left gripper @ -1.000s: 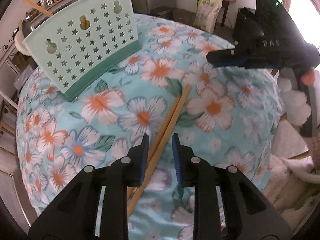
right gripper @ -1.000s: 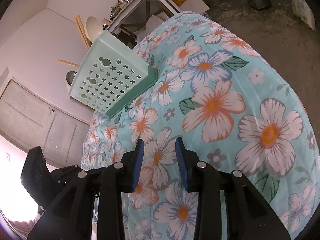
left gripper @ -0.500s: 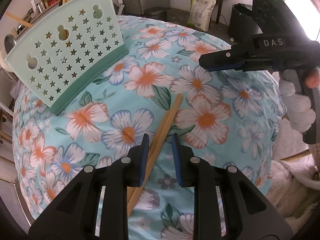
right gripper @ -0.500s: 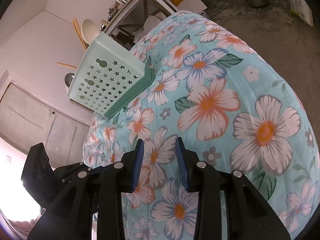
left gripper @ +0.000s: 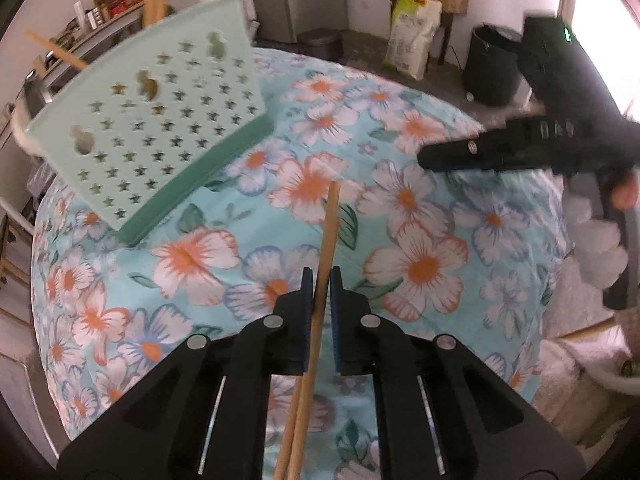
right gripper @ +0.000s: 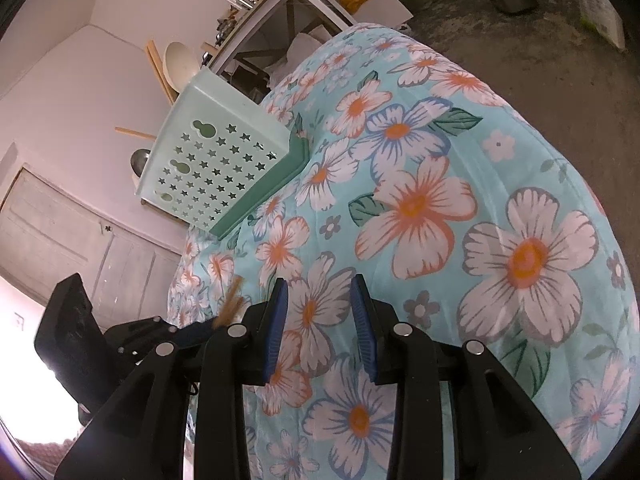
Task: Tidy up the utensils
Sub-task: 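Grasp a chopstick with the right tool while the left tool holds its chopstick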
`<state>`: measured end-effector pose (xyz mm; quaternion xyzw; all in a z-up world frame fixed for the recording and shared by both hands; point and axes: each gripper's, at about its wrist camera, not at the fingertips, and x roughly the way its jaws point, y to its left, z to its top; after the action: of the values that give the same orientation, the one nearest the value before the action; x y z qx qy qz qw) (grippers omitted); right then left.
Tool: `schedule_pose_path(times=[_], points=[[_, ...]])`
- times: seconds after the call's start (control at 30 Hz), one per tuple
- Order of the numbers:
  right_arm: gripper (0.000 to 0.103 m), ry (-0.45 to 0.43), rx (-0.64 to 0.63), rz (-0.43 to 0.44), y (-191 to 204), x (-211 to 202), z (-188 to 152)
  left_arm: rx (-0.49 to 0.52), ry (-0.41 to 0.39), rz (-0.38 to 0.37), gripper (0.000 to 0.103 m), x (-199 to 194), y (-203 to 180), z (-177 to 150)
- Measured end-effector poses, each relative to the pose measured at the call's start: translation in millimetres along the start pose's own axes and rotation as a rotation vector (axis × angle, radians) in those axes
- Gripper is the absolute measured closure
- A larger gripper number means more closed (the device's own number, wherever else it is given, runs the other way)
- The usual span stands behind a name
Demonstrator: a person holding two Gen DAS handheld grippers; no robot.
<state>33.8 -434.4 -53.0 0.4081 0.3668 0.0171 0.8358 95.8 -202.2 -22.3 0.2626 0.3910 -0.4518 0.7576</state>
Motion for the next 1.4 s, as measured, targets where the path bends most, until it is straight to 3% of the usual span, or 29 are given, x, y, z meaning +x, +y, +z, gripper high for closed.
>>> schedule_pose_path(times=[0.5,0.73,1.2,1.3,1.4], points=[[0.07,0.009,0.004,0.057,15.5,-4.8,-6.5,-0.378,-0.112,-0.186,0.096,-48.3,72.9,-8.8],[0.07,0.021,-0.007,0.057,24.3,-3.3,-10.6,-0.436,-0.14,-0.21,0.096,-49.9,87.8,-15.8],[0.07,0.054,-0.018,0.045,31.7,6.0,-15.0,-0.53,-0.139,-0.192,0.099,-9.8,107.0,-37.7],[0.07,0.089,-0.007,0.093,35.9,12.3,-17.4,-0.542,-0.135,-0.195,0.099,-5.2,109.2,-41.1],[0.07,0.176,0.009,0.206,46.4,22.2,-30.8,-0.55,-0.133,-0.2,0.099,-2.2,112.9,-43.1]])
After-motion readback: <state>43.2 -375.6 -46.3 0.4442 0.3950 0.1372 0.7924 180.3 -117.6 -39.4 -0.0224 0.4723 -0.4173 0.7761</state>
